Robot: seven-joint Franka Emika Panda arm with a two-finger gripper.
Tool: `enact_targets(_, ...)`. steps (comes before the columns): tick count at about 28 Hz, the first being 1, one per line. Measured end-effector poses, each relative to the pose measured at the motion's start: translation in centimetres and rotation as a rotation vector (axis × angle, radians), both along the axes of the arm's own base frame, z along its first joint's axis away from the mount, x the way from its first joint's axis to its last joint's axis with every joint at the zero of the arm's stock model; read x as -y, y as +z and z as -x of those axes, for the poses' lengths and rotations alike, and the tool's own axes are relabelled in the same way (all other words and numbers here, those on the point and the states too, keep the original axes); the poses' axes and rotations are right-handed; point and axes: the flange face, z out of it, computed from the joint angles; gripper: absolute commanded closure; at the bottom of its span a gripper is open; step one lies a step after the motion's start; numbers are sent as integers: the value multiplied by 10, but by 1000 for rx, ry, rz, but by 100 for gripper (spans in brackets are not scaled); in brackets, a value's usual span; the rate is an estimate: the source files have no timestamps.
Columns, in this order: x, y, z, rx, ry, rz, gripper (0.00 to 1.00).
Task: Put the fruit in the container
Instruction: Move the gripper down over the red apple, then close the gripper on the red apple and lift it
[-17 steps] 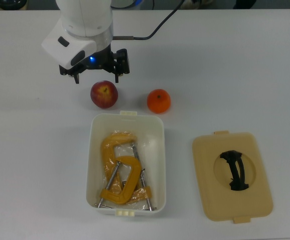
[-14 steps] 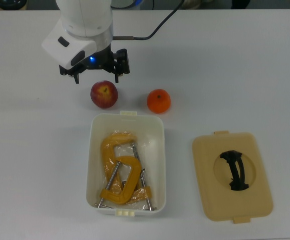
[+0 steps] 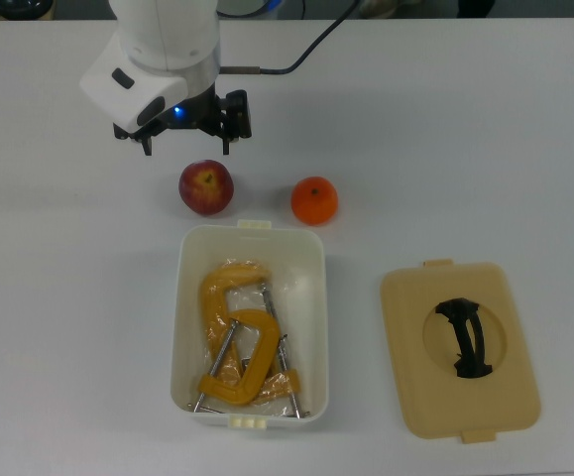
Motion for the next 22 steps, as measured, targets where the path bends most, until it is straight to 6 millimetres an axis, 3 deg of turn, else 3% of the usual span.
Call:
enact_targets(7,-5,-18,27,-48,37,22,0)
enact_targets(22,-11,-105,51,-28,119,79,0)
